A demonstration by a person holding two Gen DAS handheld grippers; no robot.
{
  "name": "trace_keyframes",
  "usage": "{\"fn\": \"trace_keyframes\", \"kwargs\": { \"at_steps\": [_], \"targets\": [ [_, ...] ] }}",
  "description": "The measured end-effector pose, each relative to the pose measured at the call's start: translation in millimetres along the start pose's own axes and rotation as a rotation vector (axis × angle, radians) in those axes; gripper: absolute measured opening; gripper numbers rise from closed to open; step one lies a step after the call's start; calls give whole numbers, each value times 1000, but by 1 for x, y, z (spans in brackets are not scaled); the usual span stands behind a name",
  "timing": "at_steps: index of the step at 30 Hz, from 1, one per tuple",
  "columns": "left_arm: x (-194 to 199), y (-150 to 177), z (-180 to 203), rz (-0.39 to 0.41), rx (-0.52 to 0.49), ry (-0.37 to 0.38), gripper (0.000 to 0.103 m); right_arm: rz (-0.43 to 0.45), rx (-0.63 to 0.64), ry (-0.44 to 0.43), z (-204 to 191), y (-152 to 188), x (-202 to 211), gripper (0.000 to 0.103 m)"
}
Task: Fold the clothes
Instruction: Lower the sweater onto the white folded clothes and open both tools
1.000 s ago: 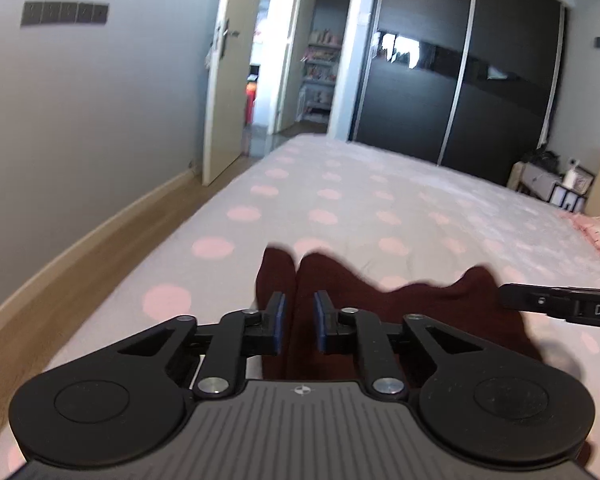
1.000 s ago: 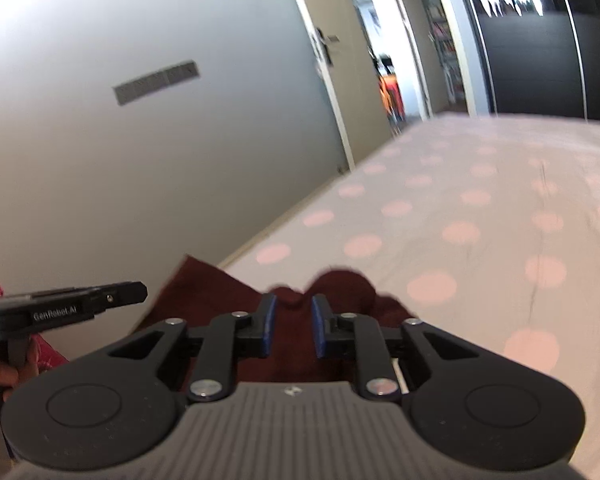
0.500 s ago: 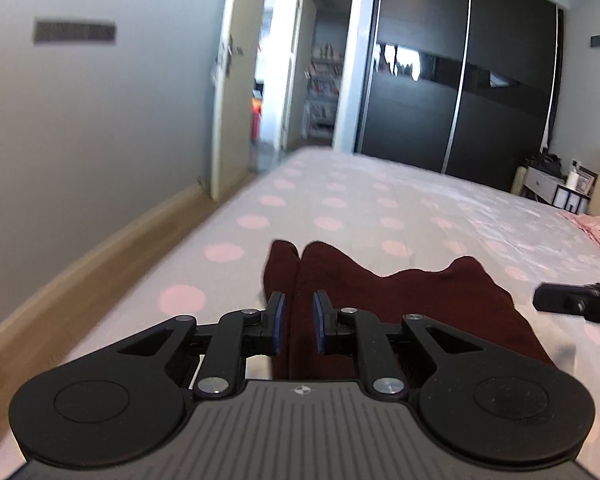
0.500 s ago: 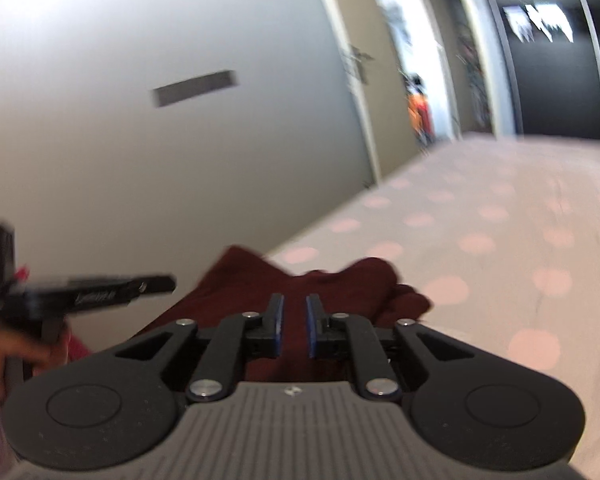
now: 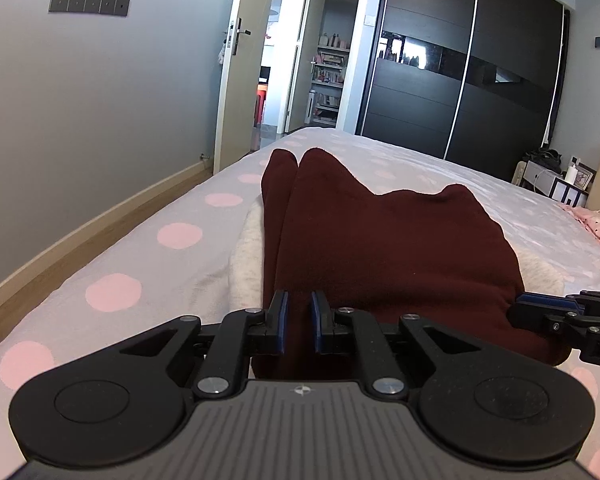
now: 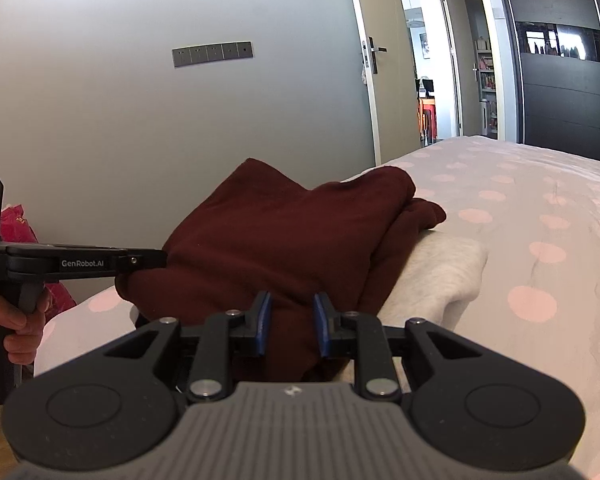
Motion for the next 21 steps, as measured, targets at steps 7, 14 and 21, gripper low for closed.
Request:
{"fn": "trace_keyframes", "kwargs": {
  "at_steps": [7,14,21],
  "targets": [
    [34,-8,6,27,6,-35,11,5,24,-43,-6,-14,29,36],
    [100,-15,60,58,-73,9,17,6,111,-2,12,-9,121,52],
    [165,-37,162,95,-185,188,50,21,195,141,37,9,234,54]
  ]
}}
Point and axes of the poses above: each gripper's, at about its wrist camera, not at the fingertips, and x roughly against the way its jaws point, z to its right, y to its underside, the point moved 7 cm from there along -x, roughly the way its jaws point, and after that the axes turned 2 degrees about -z, right-handed, at the moved point
